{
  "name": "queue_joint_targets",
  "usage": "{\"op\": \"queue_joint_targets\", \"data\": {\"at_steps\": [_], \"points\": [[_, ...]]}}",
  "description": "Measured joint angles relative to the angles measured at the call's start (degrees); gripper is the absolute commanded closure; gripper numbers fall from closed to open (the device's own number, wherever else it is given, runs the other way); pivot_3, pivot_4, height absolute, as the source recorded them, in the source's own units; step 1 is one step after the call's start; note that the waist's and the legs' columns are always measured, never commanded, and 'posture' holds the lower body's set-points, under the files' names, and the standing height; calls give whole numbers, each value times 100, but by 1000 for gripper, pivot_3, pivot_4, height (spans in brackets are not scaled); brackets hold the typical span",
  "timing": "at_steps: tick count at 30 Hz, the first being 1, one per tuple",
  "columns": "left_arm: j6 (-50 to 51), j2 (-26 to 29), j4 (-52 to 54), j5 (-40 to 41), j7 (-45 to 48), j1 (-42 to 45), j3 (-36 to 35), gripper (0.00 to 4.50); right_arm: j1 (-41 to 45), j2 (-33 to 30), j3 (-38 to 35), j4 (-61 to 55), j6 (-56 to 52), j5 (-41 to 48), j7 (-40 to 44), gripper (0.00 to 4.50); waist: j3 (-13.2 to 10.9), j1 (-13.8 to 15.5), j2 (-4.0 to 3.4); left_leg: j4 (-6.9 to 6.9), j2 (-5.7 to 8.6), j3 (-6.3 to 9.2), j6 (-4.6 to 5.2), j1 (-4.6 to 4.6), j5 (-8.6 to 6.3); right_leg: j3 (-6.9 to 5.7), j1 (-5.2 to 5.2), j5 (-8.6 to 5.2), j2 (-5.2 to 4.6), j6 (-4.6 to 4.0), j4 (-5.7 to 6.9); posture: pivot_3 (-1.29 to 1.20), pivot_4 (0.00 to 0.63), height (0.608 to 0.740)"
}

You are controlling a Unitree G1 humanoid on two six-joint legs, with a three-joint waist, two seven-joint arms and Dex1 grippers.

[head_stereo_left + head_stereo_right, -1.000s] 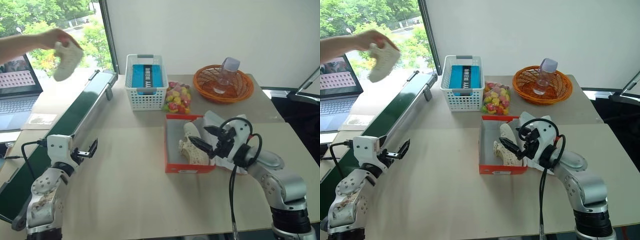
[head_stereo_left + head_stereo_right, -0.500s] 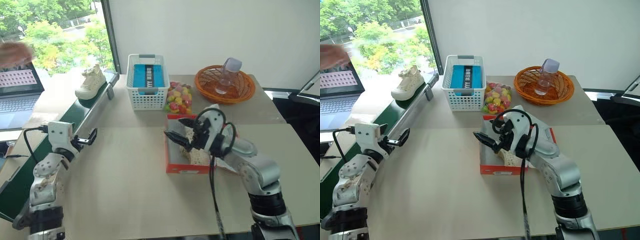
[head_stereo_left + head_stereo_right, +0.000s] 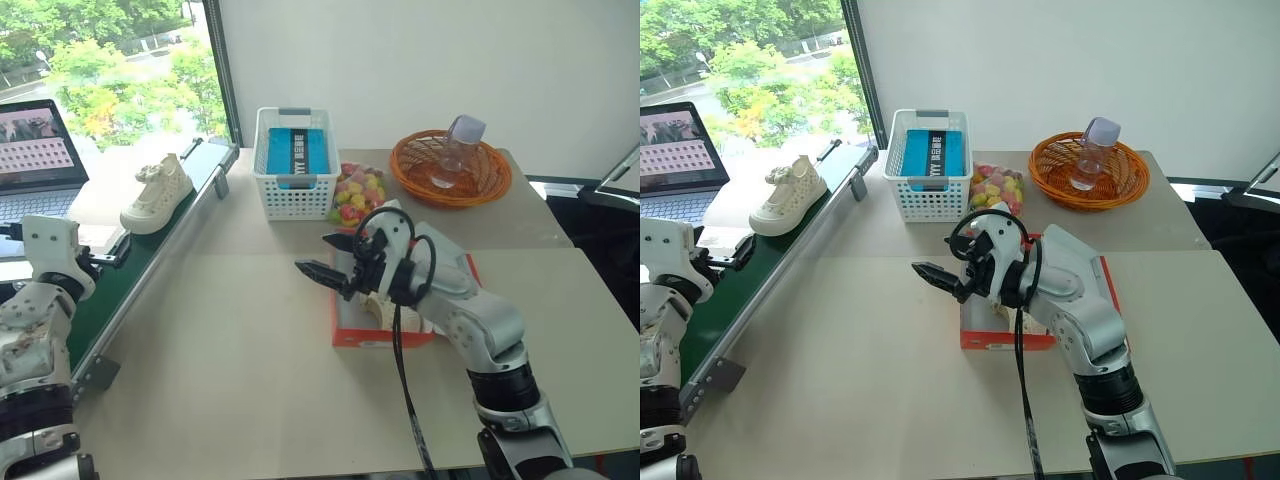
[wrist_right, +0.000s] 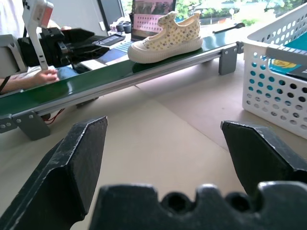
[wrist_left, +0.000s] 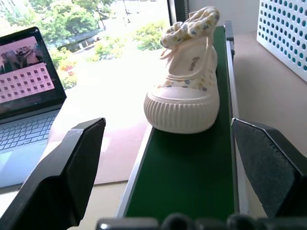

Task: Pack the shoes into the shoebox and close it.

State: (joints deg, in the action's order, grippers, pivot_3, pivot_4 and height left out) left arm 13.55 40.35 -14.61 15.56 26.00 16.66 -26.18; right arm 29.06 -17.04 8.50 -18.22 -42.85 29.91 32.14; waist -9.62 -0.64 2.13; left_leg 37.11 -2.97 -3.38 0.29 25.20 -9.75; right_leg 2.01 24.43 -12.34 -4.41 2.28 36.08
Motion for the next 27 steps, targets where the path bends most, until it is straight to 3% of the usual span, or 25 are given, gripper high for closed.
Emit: {"op": "queue_joint_targets", "data": {"at_steps": [11,16,17,21,27], "points": [[-30,159,-440,34,527,594,262,0,3,52,8,87,60,-188,16,39,0,-18,1,-6,-1,-1,0,0,2,-1,4,0,3,-2,2,0,150,740],[565,312,-1139,-160,437,977,533,0,-1,38,5,89,93,-292,-34,39,0,-21,2,-6,0,-2,1,0,3,0,4,-1,2,0,1,0,150,740],[725,312,-1218,-183,439,977,602,522,-2,30,4,89,97,-331,-54,0,0,-25,2,-6,0,-2,1,0,3,-1,4,-1,3,1,1,0,150,740],[1157,319,-1169,-139,572,1005,619,1734,-8,1,-22,90,100,-423,-124,0,3,1,-5,-10,1,-1,-1,-2,3,-2,3,-3,2,-2,8,0,150,740],[1282,196,-921,-60,729,954,618,3976,-8,-26,-38,90,100,-462,-192,0,3,87,-5,-9,1,-1,-15,-2,1,-5,-4,-3,-3,-6,6,0,150,740]]}}
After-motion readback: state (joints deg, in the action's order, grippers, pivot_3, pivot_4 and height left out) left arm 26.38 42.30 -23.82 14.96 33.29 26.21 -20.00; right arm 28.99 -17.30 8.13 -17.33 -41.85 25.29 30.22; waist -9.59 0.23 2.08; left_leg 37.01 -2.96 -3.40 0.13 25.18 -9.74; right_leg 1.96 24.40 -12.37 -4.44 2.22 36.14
